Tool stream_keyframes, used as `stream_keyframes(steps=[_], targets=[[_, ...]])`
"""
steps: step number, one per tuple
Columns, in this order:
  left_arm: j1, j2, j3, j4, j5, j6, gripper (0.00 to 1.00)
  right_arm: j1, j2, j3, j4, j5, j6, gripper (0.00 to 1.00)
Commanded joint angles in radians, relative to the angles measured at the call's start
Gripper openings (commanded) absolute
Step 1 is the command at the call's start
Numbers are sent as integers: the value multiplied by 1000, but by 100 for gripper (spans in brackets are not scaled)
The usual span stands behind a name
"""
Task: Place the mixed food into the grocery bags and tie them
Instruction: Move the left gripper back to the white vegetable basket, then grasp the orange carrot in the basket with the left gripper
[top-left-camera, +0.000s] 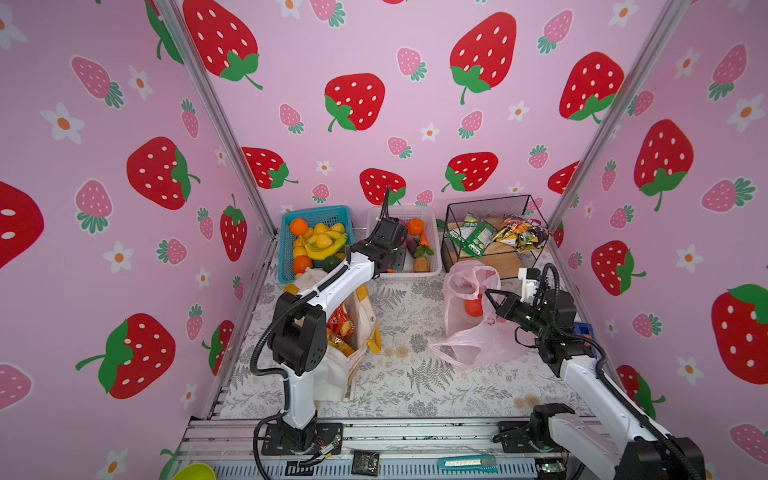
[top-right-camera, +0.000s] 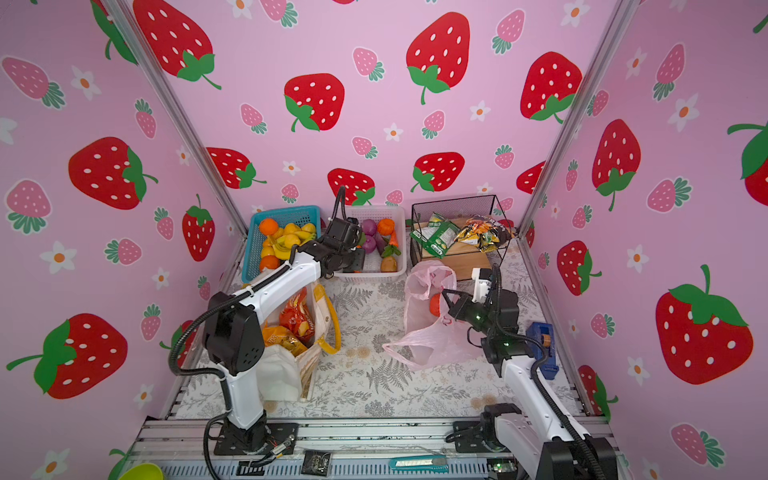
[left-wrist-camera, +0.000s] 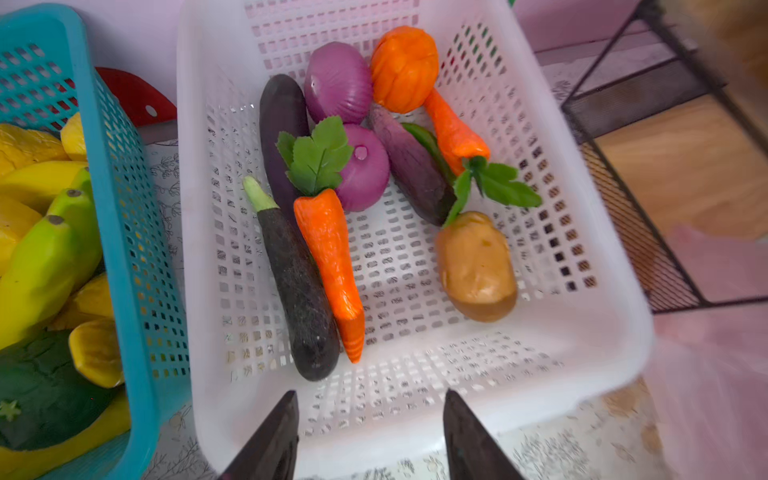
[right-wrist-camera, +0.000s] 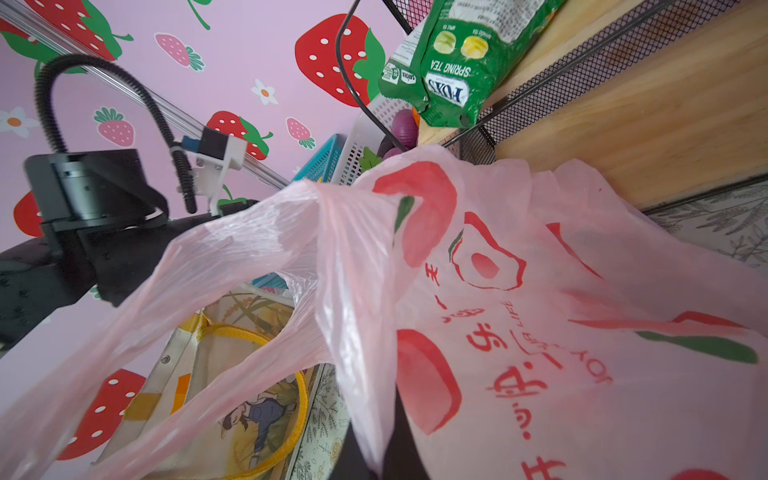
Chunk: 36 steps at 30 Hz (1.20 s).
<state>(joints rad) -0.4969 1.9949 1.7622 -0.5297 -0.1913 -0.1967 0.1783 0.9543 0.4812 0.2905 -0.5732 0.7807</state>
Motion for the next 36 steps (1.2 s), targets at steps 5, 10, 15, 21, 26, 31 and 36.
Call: stream_keyframes(steps=[5, 10, 15, 21, 26, 31, 36], targets=[[24, 268, 352, -210, -58, 55, 52, -5, 10, 1, 33, -4, -22, 0], [37, 445, 581, -301, -91, 70, 50, -6, 14, 1, 32, -4, -30, 0], [48, 533, 683, -327, -104, 82, 50, -6, 18, 1, 32, -3, -36, 0], [66, 575, 692, -303, -57, 74, 48, -6, 34, -3, 46, -7, -32, 0], [76, 615, 714, -290, -10, 74, 48, -6, 44, -2, 53, -6, -28, 0], [87, 650, 739, -280, 33, 70, 47, -6, 50, -2, 55, -5, -28, 0], [92, 668, 746, -270, 62, 64, 48, -5, 57, -5, 62, -5, -26, 0]])
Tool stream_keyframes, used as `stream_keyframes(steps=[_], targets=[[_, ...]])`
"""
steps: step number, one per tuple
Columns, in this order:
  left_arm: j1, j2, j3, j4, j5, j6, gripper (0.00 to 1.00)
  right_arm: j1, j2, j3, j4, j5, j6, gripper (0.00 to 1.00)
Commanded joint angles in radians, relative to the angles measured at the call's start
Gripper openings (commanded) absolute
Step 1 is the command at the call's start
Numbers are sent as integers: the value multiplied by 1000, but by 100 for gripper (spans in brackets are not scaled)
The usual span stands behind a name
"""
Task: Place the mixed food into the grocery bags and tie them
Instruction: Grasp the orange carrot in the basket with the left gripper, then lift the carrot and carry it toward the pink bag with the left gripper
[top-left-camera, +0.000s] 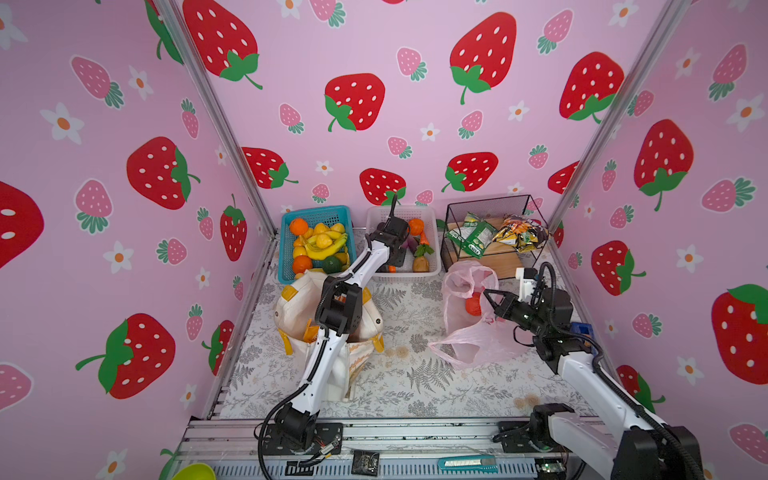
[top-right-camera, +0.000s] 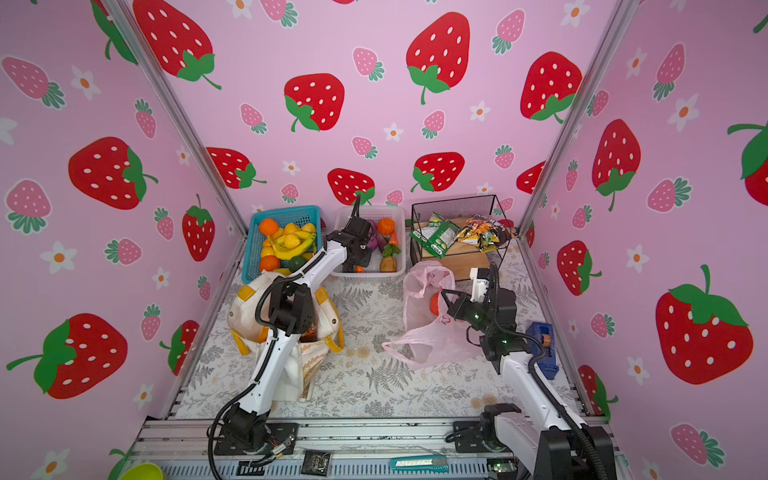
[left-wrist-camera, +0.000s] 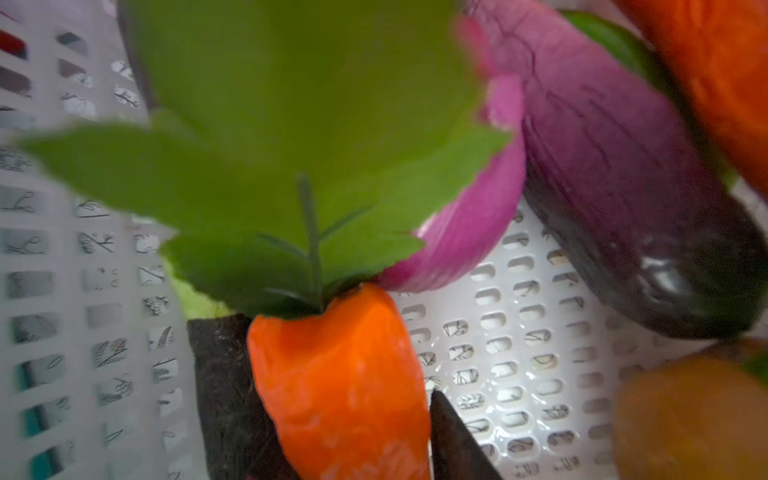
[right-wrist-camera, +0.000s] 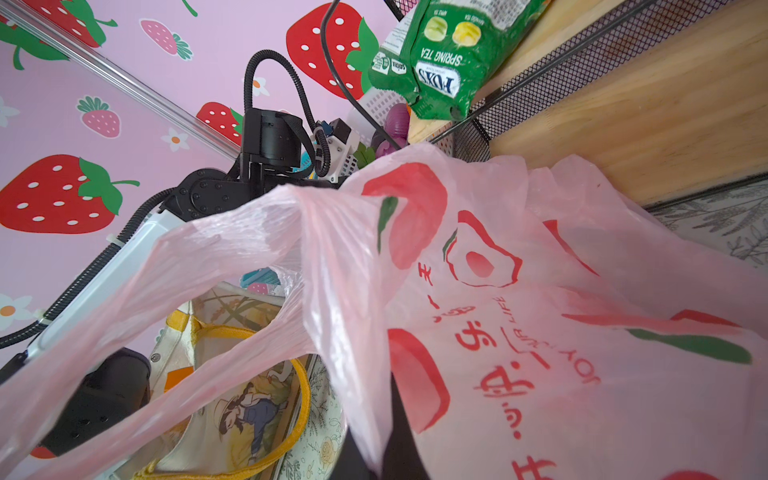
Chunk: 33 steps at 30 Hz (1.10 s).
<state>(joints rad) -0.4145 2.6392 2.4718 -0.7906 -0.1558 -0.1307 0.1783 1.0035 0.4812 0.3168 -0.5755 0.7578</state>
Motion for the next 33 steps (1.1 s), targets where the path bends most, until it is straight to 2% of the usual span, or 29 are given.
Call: stream_keyframes(steps=[1, 5, 10, 14, 22, 25, 27, 30, 33], targets=[[8, 25, 36, -6, 27, 0, 49, -5, 12, -6, 38, -7, -2, 0], [8, 23, 39, -7, 33, 5, 47, -6, 17, -7, 45, -8, 2, 0], [8, -28, 26, -3, 17, -1, 32, -6, 14, -5, 46, -11, 4, 0], [7, -121, -37, 31, 9, -10, 24, -6, 9, -3, 41, -12, 3, 0], [-11, -363, -241, 128, 13, -24, 21, -6, -4, -2, 32, -3, 3, 0], [-20, -474, -345, 196, 70, -43, 21, -6, -2, 2, 32, -7, 4, 0], [-24, -556, -443, 268, 151, -60, 21, -6, -3, 6, 32, -5, 4, 0], [-31, -700, -637, 386, 313, -91, 21, -5, -10, 10, 23, 0, -2, 0], [-67, -870, -873, 525, 390, -91, 21, -6, -12, 18, 5, 5, -20, 0]])
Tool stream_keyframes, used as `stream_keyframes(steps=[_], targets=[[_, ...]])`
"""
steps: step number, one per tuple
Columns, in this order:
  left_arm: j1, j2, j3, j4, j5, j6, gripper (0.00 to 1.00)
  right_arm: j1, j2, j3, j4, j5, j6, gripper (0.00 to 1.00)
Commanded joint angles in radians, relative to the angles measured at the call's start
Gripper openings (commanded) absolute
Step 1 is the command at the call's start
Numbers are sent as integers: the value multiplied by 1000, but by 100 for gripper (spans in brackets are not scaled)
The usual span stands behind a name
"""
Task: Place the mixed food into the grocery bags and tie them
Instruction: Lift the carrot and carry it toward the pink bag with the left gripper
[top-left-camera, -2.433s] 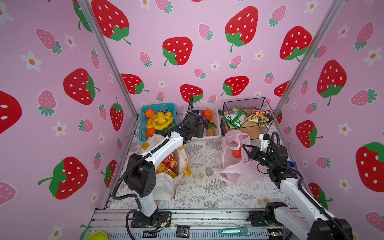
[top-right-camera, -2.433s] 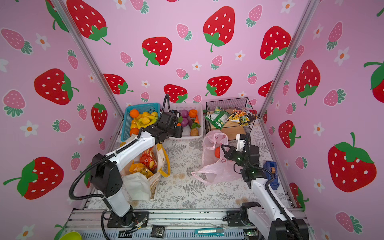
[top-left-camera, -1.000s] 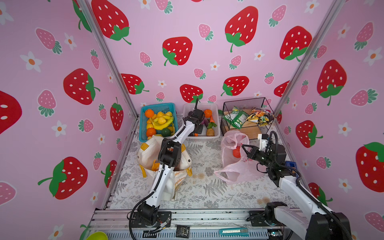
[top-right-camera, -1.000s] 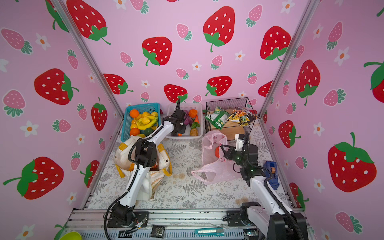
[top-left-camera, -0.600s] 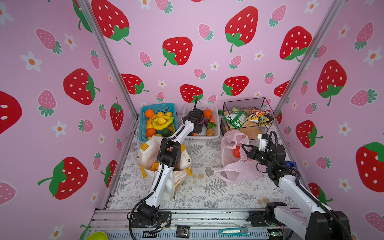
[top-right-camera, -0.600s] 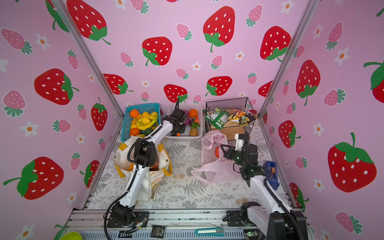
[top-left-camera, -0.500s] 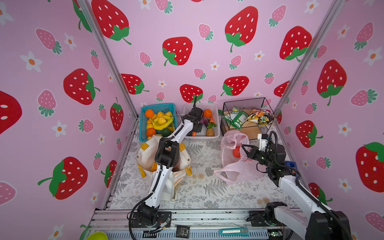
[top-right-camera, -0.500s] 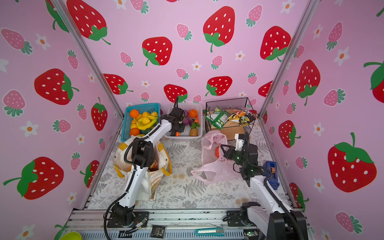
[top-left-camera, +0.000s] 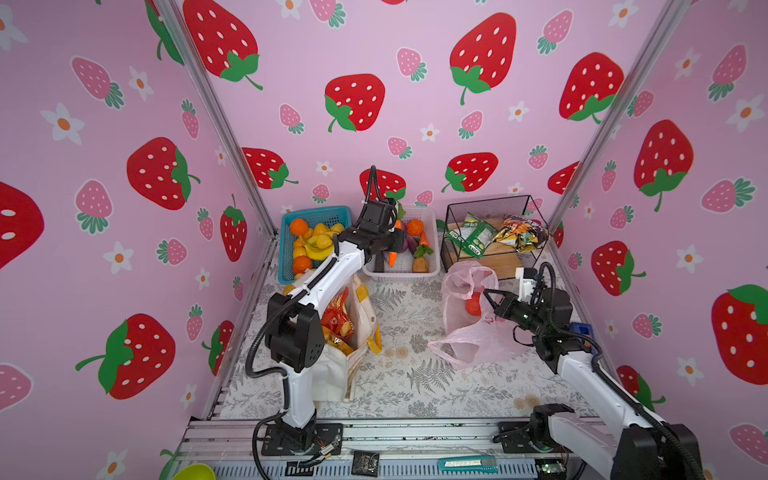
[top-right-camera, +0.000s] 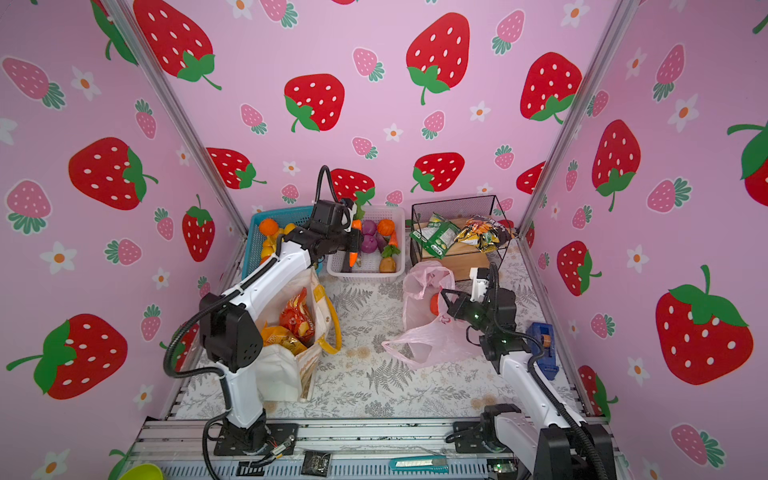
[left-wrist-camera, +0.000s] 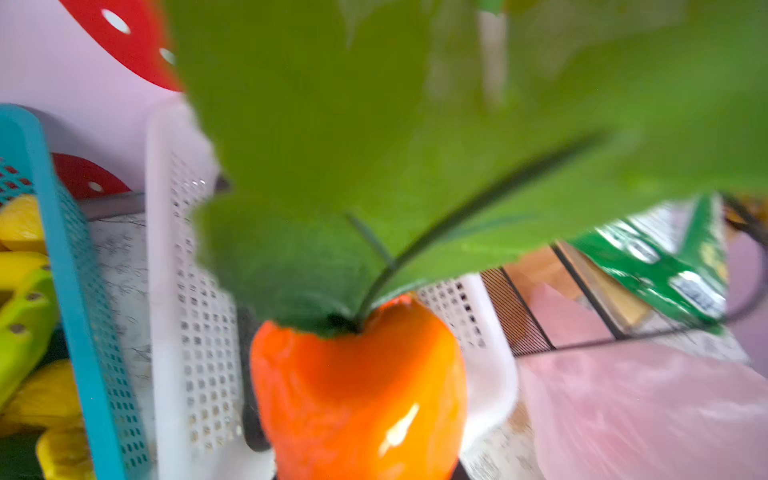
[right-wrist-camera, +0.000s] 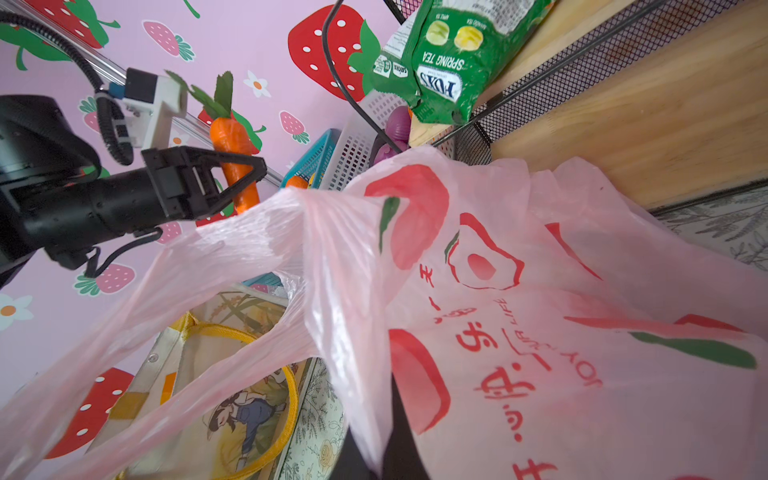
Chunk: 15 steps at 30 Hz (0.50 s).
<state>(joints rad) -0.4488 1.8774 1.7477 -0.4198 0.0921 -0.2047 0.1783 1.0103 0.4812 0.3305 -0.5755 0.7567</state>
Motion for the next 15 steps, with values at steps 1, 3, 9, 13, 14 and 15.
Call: stream_keyframes(steps=[1, 3, 9, 13, 14, 15], targets=[[-49, -164, -227, 197, 159, -9, 21, -5, -12, 24, -13, 0, -25, 0], [-87, -278, -390, 293, 182, 7, 21, -6, 7, 38, -20, -18, -36, 0], [-251, -504, -721, 375, 130, 215, 22, -6, 55, 98, -74, -75, -96, 0], [-307, -510, -829, 386, 160, 333, 22, -6, 68, 124, -93, -95, -117, 0], [-320, -501, -841, 382, 158, 367, 22, -6, 71, 130, -98, -101, -120, 0], [-330, -490, -847, 378, 158, 394, 22, -5, 72, 133, -103, -108, -120, 0]])
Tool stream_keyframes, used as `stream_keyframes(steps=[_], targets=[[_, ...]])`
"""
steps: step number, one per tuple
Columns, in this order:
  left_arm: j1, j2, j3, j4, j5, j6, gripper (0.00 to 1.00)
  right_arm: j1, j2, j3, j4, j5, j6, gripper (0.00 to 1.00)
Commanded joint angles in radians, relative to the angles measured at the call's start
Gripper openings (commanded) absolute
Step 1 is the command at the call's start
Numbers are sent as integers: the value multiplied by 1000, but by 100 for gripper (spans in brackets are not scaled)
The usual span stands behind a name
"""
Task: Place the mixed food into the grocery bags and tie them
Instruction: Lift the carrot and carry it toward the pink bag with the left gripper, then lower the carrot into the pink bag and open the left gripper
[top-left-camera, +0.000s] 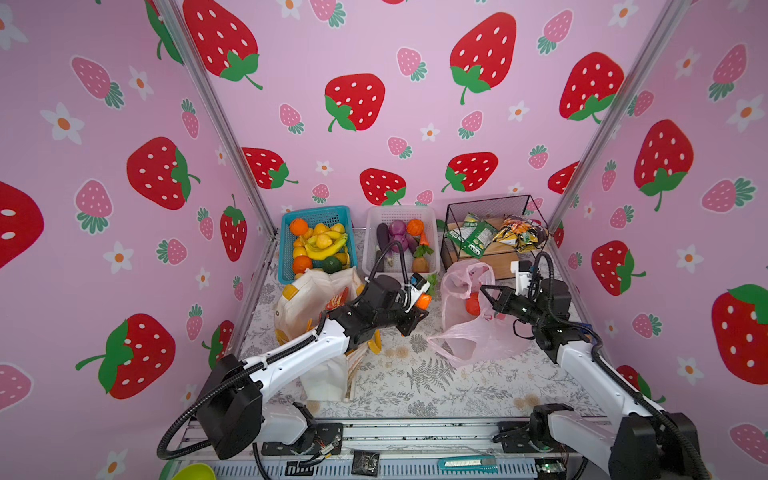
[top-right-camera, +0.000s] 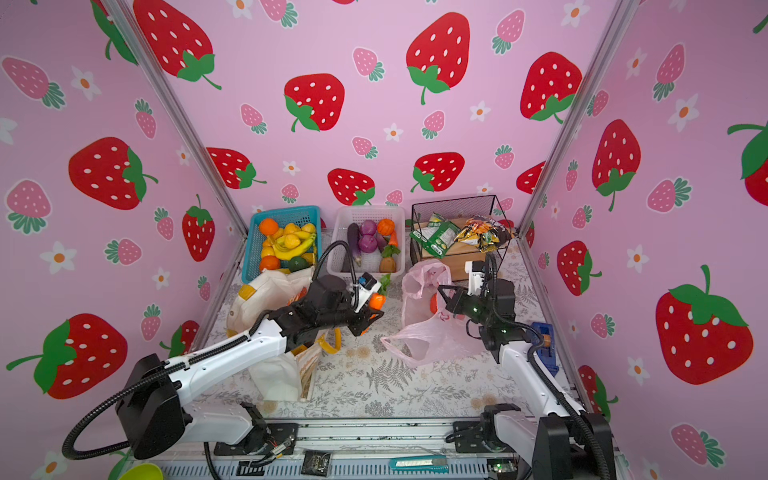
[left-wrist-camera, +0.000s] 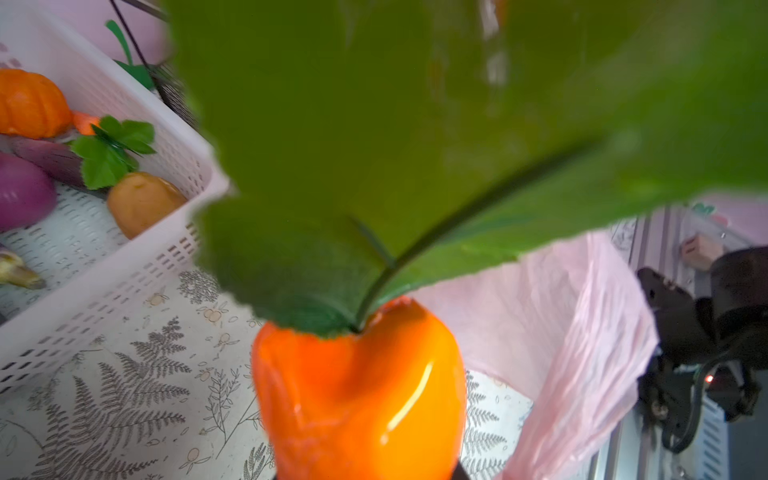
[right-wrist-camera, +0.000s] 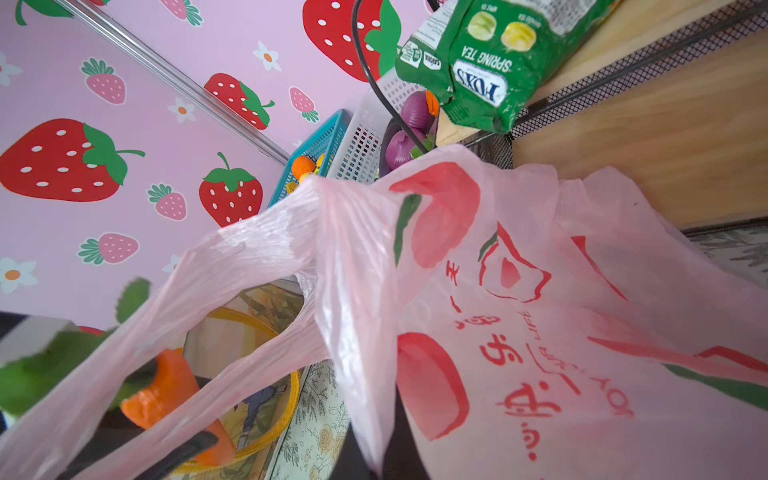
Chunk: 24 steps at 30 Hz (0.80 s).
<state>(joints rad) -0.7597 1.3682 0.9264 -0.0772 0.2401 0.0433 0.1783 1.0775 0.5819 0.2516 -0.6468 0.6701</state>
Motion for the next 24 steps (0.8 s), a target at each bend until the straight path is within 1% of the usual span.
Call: stream_keyframes(steps=[1, 3, 6, 9, 12, 14, 16, 18, 22, 24], targets=[[-26, 34, -28, 30, 14, 172, 22, -6, 4, 35, -28, -43, -35, 0], [-34, 60, -30, 24, 22, 220, 22, -6, -1, 40, -39, -50, -38, 0], [-35, 102, -21, 17, 4, 270, 22, -6, -11, 48, -69, -63, -54, 0], [-39, 155, 18, -21, 9, 326, 22, -5, -26, 46, -87, -62, -60, 0], [-60, 202, 53, -45, 29, 381, 22, -6, -38, 40, -88, -64, -49, 0], [-78, 231, 72, -32, 51, 399, 23, -4, -43, 32, -77, -65, -33, 0], [-88, 256, 104, -9, 82, 376, 23, -1, -44, 18, -49, -75, -8, 0], [-92, 277, 144, 18, 120, 320, 23, 7, -42, 8, -37, -77, 4, 0], [-92, 329, 230, 79, 188, 166, 25, 21, -54, -7, -37, -71, 9, 0], [-92, 369, 275, 90, 199, 77, 25, 31, -63, -14, -34, -63, 12, 0]])
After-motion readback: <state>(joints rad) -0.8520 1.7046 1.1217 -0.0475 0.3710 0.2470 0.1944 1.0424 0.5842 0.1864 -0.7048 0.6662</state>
